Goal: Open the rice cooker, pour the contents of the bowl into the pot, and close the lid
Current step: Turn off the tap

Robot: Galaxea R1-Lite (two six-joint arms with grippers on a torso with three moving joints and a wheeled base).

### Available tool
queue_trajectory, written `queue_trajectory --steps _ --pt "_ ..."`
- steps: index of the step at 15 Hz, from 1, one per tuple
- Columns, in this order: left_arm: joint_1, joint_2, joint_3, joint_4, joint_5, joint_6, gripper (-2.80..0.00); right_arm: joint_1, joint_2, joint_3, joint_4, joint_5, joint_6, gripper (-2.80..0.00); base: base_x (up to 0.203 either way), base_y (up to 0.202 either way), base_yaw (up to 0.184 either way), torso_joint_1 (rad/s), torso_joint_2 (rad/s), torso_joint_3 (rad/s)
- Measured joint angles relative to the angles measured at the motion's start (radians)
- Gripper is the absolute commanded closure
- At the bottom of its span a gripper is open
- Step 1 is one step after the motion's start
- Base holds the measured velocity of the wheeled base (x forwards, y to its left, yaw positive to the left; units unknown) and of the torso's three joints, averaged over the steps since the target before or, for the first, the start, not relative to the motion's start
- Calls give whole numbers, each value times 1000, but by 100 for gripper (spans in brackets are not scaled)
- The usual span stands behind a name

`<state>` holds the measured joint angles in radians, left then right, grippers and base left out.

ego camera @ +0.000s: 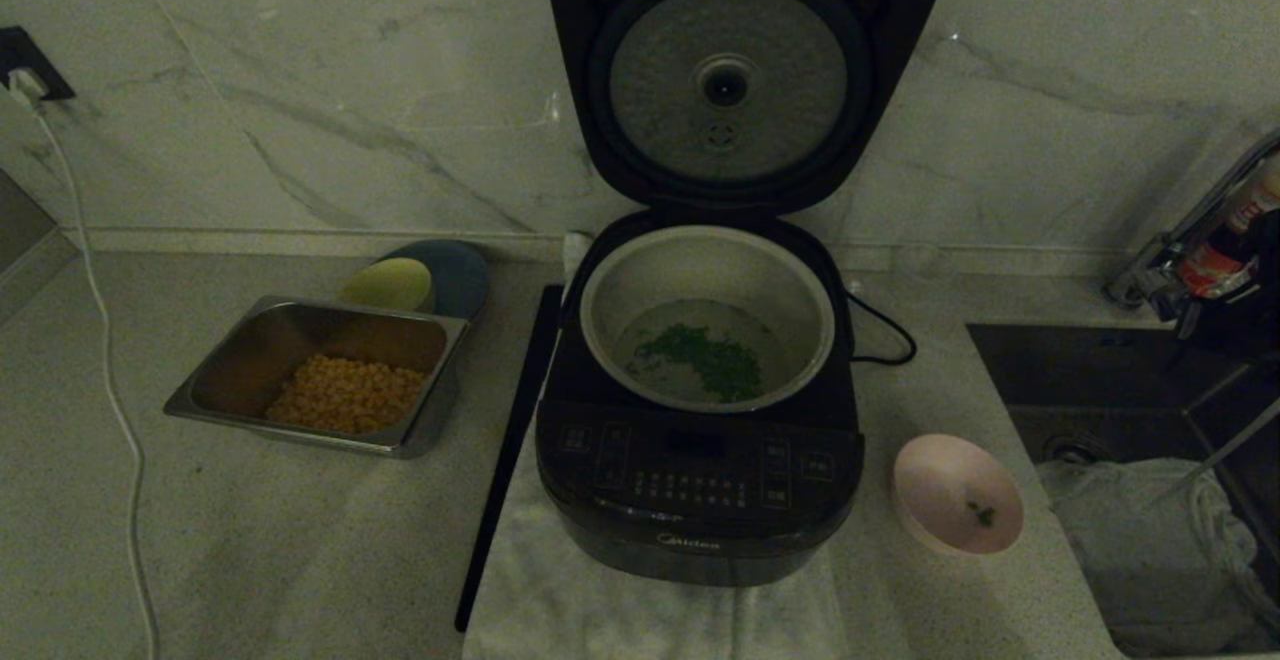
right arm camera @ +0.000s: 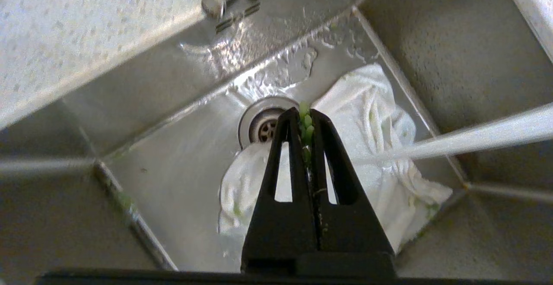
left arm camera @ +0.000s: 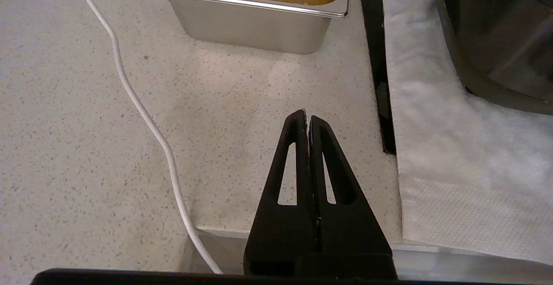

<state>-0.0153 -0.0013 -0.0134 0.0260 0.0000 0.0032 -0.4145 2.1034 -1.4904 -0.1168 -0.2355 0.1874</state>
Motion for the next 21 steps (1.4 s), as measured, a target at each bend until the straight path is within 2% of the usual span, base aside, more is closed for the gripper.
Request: queue_trajectory --steps 9,19,21 --pt "0 0 0 0 0 0 0 14 100 -158 5 -34 -1 0 0 0 0 0 0 0" --pt "0 0 0 0 0 0 0 21 187 -300 45 -37 4 0 0 0 0 0 0 0" --pt "0 0 0 0 0 0 0 25 205 -335 47 -60 3 0 0 0 0 0 0 0"
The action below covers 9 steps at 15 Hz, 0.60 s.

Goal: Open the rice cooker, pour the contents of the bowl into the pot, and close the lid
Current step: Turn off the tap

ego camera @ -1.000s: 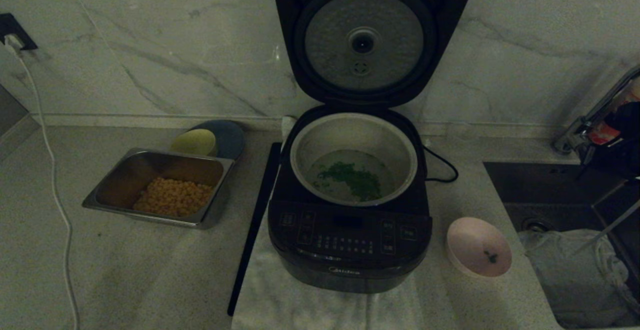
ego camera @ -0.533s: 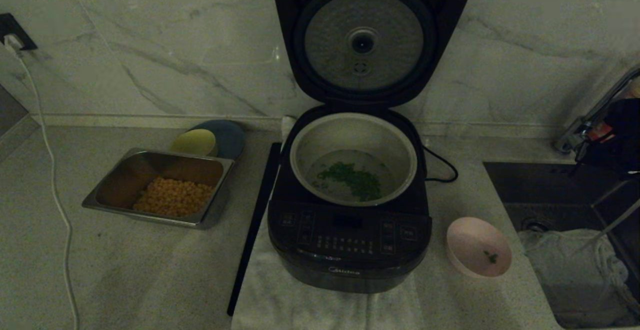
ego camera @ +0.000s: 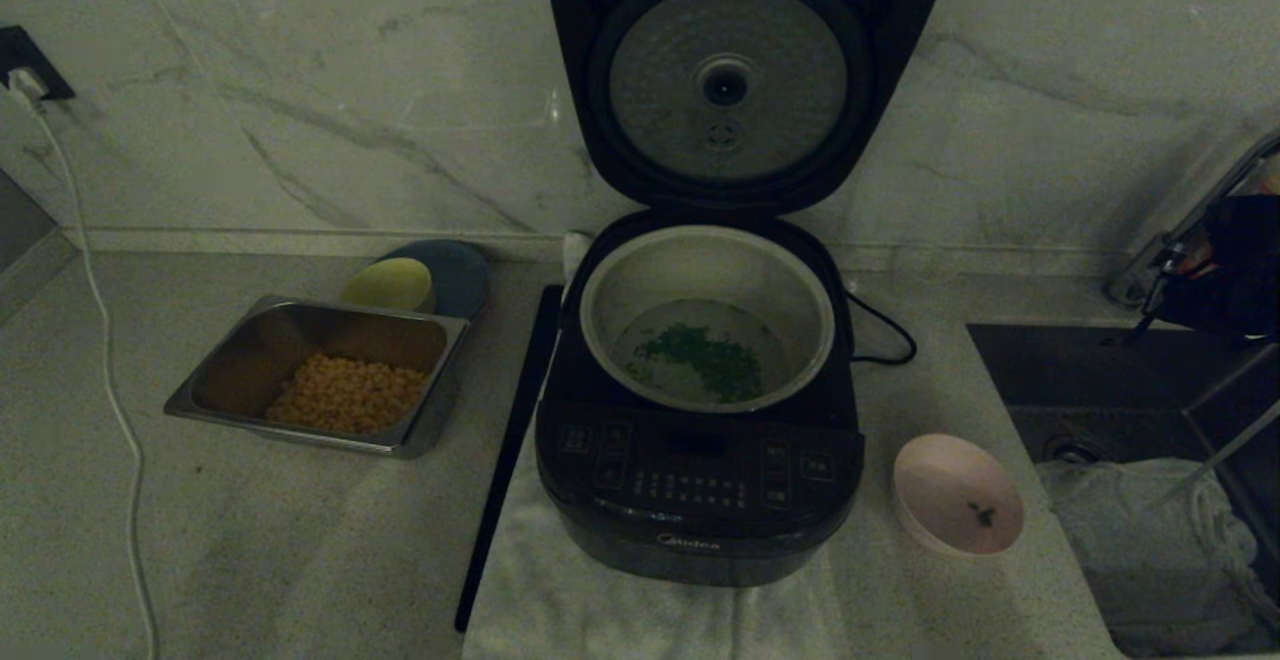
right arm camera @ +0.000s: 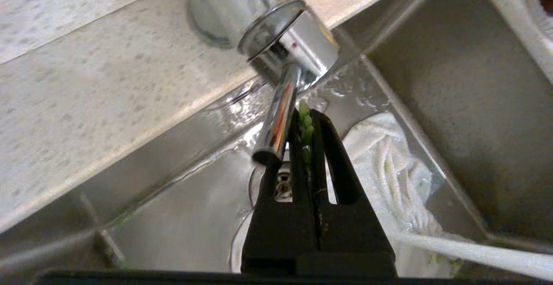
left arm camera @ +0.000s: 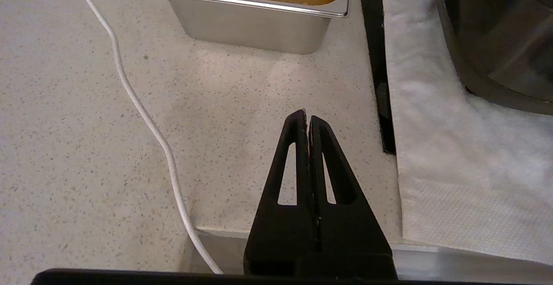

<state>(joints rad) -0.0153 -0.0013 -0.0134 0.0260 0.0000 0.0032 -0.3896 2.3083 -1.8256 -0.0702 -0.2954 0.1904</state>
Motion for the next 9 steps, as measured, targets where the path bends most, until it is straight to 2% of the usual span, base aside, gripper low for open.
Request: queue_trajectory --steps 5,9 --pt "0 0 0 0 0 0 0 9 47 -93 28 -22 -3 0 0 0 0 0 0 0" --pt "0 0 0 0 0 0 0 28 60 -105 13 -23 -3 0 0 0 0 0 0 0"
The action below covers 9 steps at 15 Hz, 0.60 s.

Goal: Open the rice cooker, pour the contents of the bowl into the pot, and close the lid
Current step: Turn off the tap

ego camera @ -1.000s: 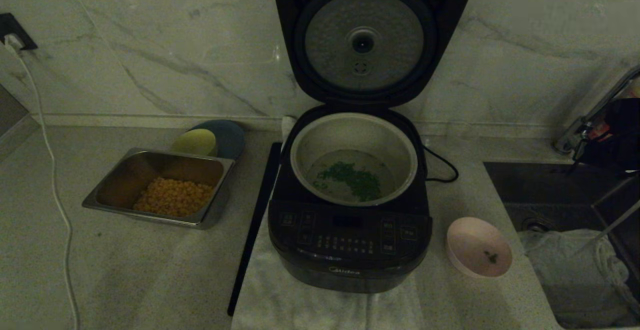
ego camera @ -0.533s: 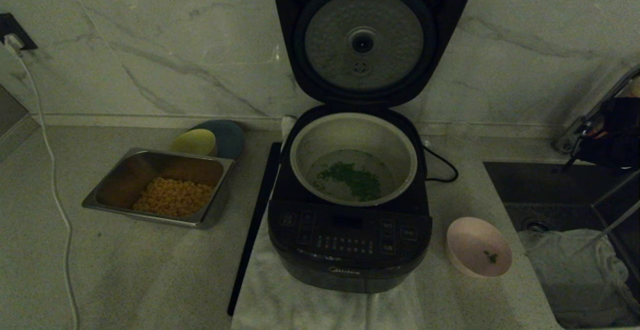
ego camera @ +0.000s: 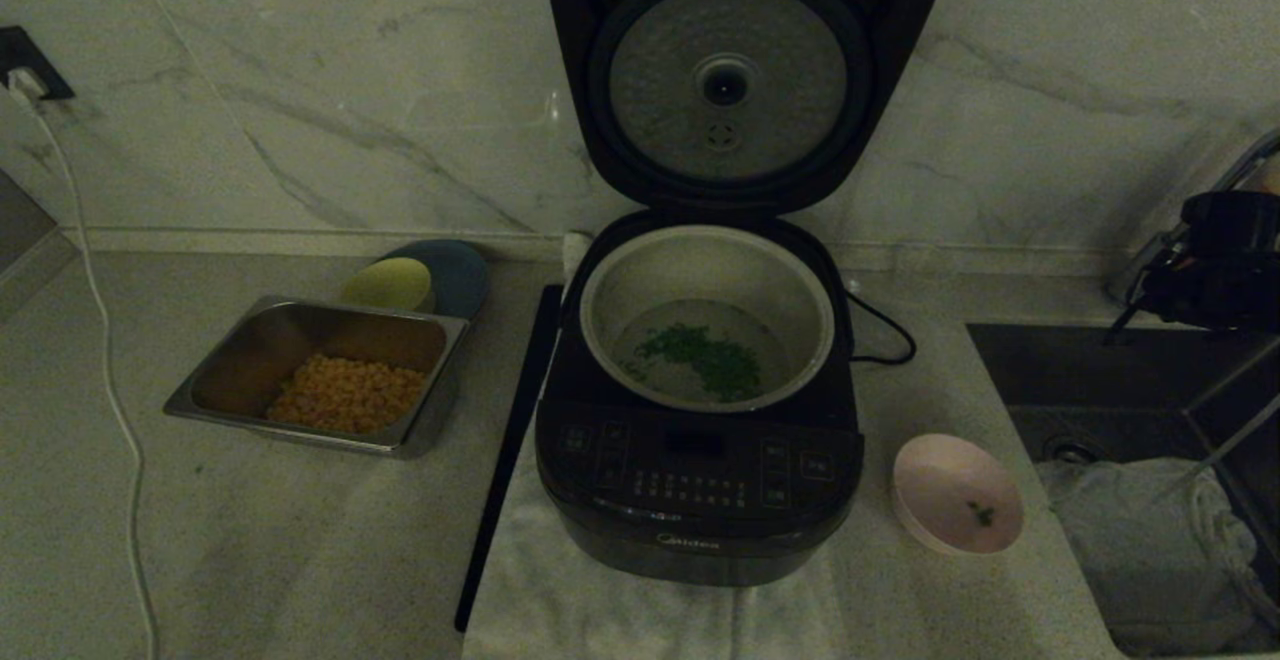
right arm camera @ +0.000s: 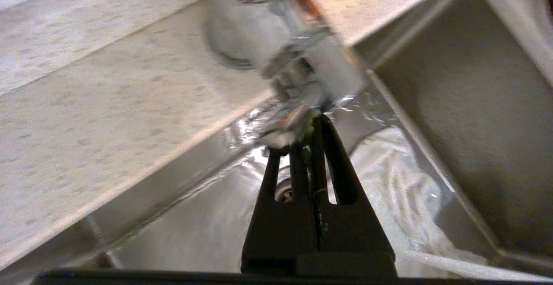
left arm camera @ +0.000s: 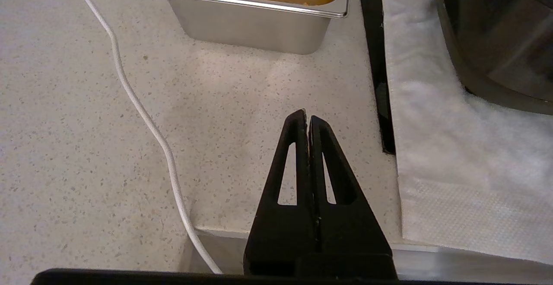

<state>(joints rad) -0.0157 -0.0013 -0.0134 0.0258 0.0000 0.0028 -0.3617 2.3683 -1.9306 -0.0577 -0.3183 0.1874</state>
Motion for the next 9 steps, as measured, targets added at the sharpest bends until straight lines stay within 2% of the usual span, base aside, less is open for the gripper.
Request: queue_trajectory --steps 5,9 --pt "0 0 0 0 0 0 0 15 1 -2 -45 0 2 0 0 0 0 0 0 0" --pt "0 0 0 0 0 0 0 21 -1 11 -14 -1 4 0 0 0 0 0 0 0"
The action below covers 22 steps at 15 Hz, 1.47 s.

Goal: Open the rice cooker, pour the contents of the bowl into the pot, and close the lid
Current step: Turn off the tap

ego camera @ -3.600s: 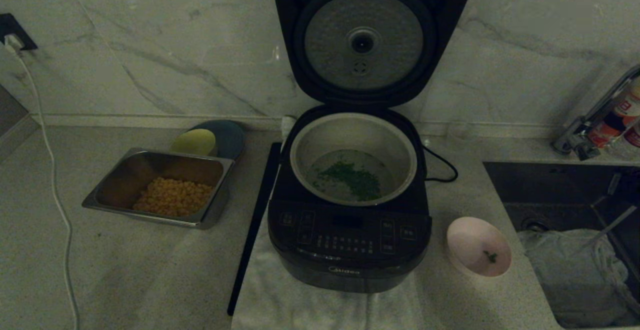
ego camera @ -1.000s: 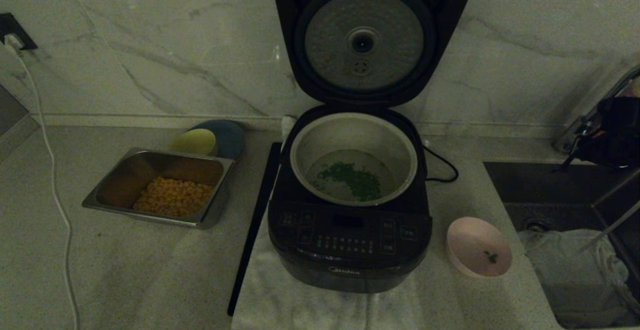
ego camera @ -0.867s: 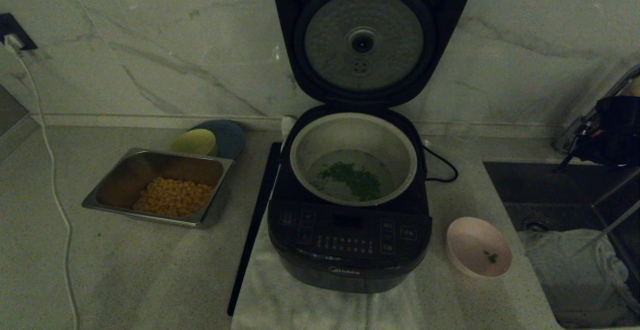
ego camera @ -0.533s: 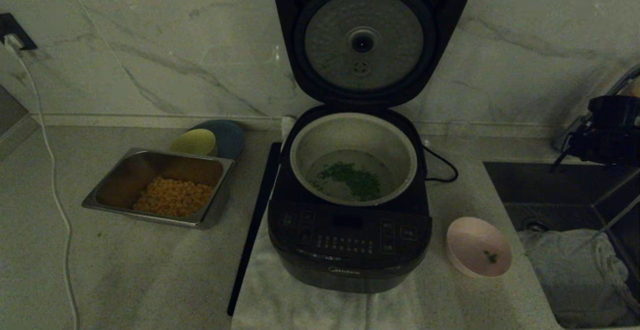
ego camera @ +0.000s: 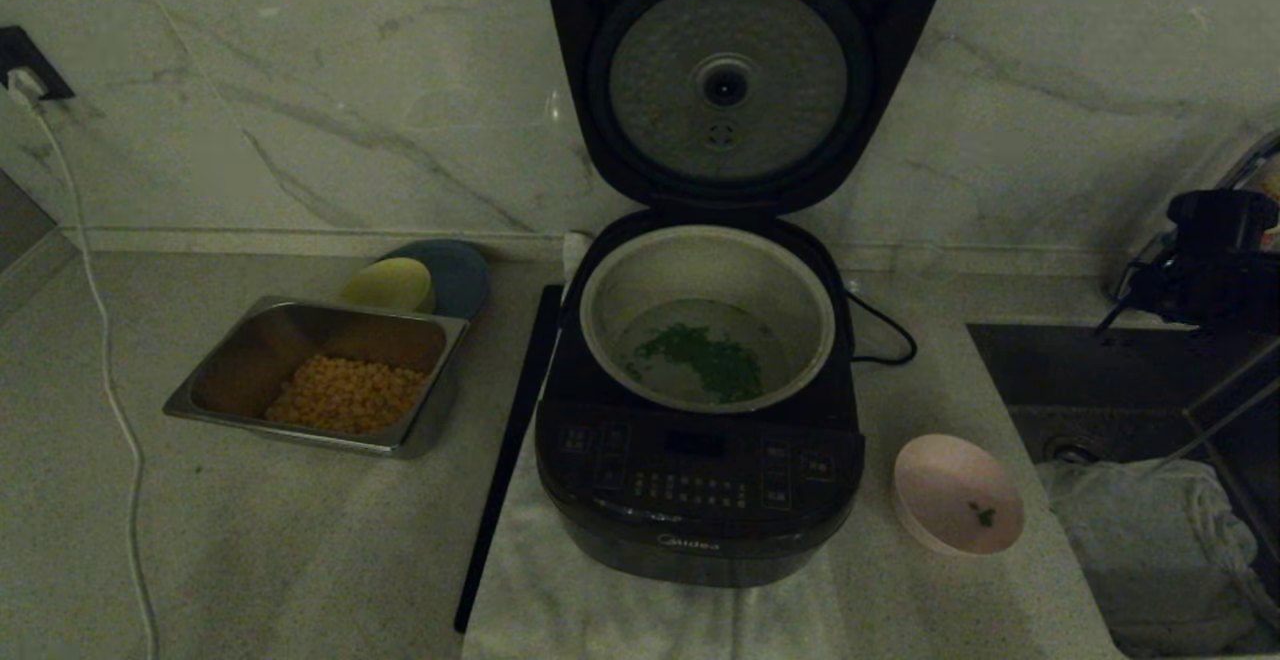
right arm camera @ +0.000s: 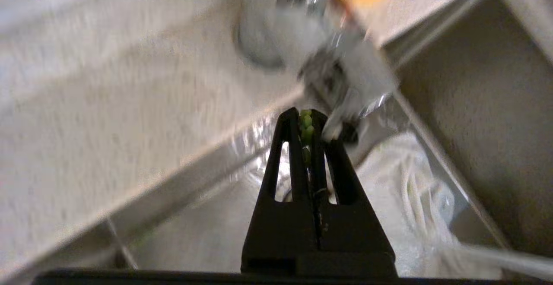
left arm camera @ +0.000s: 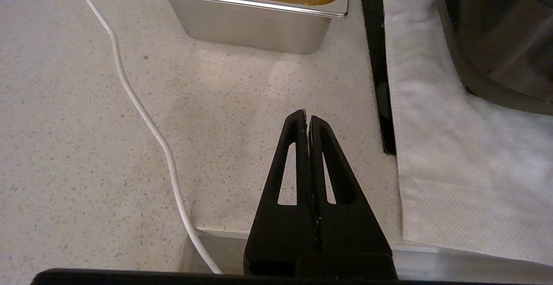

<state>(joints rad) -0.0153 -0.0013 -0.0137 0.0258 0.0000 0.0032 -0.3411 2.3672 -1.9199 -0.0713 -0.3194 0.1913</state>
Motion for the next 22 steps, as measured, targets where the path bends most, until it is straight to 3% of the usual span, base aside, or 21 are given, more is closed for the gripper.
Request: queue_trajectory --steps 5,11,22 --pt "0 0 0 0 0 0 0 6 -43 60 26 -1 11 0 0 0 0 0 0 0" --pt "0 0 0 0 0 0 0 1 -44 32 -11 -99 10 0 0 0 0 0 0 0" --pt "0 0 0 0 0 0 0 4 -19 11 -63 -101 12 0 0 0 0 0 0 0"
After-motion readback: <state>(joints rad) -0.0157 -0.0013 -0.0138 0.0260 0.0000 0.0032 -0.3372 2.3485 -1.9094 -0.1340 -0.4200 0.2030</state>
